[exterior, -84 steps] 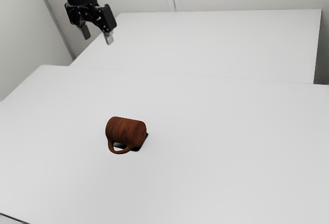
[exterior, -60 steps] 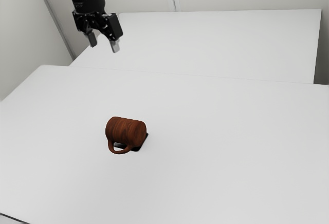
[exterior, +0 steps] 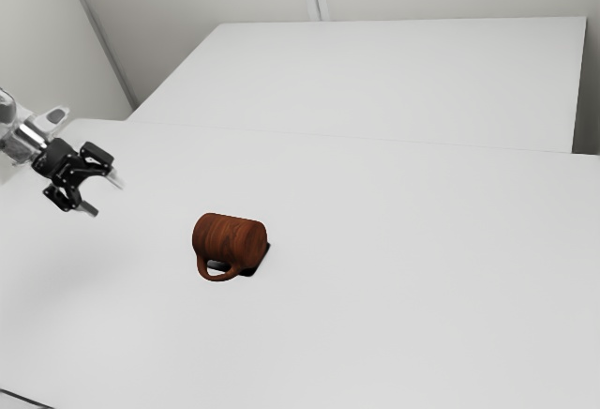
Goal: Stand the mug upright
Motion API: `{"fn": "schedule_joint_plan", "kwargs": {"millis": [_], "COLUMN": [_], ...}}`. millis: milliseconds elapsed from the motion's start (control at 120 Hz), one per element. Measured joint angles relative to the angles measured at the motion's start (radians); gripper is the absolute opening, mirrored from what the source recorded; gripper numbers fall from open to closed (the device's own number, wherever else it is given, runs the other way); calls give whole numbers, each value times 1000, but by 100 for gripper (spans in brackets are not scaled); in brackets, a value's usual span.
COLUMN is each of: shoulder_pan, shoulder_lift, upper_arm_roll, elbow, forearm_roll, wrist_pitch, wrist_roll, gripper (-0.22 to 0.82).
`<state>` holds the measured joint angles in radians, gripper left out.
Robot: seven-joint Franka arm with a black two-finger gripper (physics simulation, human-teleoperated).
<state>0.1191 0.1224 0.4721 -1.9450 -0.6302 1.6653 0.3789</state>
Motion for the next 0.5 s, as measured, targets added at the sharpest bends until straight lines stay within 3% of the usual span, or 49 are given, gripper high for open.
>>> {"fn": "schedule_joint_plan", "kwargs": {"millis": [75,258,500], "shoulder_pan": [-48,-23,-27], "shoulder_lift": [29,78,144], "upper_arm_roll": [3,29,27], "elbow": [-21,-150,-190], "forearm_roll": [-131,-373,-508], "wrist_pitch": [20,42,24], "wrist_roll": [76,255,440], "gripper": [60,60,60]}}
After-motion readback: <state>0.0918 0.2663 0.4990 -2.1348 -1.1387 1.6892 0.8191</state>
